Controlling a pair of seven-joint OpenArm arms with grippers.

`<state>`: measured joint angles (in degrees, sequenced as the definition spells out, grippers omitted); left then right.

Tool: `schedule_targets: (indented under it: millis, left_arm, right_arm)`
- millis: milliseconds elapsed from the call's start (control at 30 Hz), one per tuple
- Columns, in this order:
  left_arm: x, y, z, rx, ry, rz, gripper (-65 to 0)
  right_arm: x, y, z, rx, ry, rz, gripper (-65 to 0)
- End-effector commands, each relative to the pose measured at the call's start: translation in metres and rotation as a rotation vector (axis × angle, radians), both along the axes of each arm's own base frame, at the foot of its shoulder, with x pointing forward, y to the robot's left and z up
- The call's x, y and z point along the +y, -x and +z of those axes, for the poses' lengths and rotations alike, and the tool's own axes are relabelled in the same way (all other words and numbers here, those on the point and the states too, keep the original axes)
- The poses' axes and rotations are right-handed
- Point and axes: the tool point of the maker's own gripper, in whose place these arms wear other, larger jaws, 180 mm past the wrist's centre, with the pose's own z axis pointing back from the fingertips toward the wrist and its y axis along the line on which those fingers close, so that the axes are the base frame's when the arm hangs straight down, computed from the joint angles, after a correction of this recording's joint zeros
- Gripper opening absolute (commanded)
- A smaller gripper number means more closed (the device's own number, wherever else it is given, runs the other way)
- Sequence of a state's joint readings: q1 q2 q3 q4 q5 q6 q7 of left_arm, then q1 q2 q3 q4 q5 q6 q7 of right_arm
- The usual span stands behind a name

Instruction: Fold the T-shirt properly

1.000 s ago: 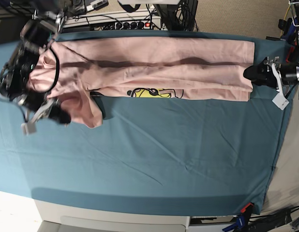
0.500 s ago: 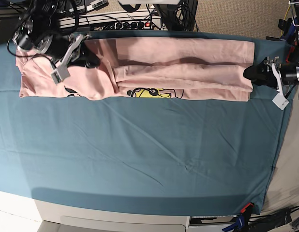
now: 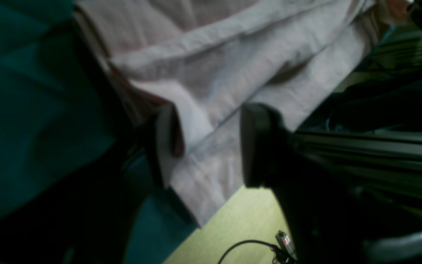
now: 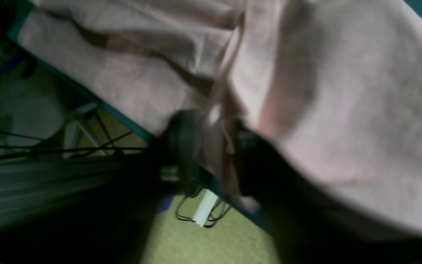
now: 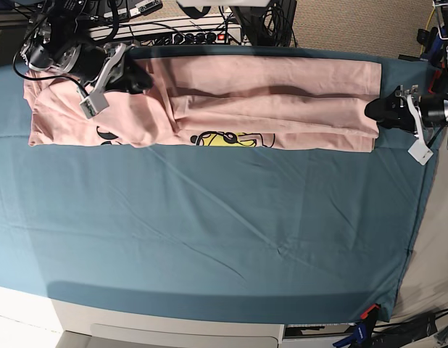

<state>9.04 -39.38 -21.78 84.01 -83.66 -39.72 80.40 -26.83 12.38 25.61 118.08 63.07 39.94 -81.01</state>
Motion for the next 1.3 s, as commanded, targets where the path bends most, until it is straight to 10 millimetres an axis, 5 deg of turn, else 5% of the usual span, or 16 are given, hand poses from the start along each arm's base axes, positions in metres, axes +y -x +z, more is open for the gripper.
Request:
schedule_targets:
  millis: [0, 133, 400, 567, 733, 1267]
  left_arm:
    - [0.005, -0.007, 0.012, -0.039, -0.004, -0.002, -35.4]
    - [0.007, -0.012, 0.013, -0.058, -0.010, 0.015, -35.4]
    - [0.052, -0.025, -0.007, -0.024, -0.228, 0.188, -35.4]
    - [0.055, -0.024, -0.009, -0.006, -0.234, 0.207, -35.3]
    - [0.049, -0.025, -0.010, -0.003, -0.206, 0.219, -28.8]
    - [0.005, -0.024, -0.034, 0.044, -0.071, 0.301, -28.8]
  right_arm:
    - [0.001, -0.004, 0.010, -0.039, -0.012, 0.005, -36.1]
    - [-0.005, -0.015, 0.012, -0.080, 0.020, -0.021, -35.7]
    - [-0.007, -0.050, 0.033, -0.196, 0.030, -0.032, -35.8]
    - [0.005, -0.064, 0.044, -0.248, -0.023, -0.056, -35.8]
    - [0.019, -0.066, 0.044, -0.255, -0.089, -0.084, -35.8]
    - [0.024, -0.066, 0.041, -0.247, -0.103, -0.104, -35.8]
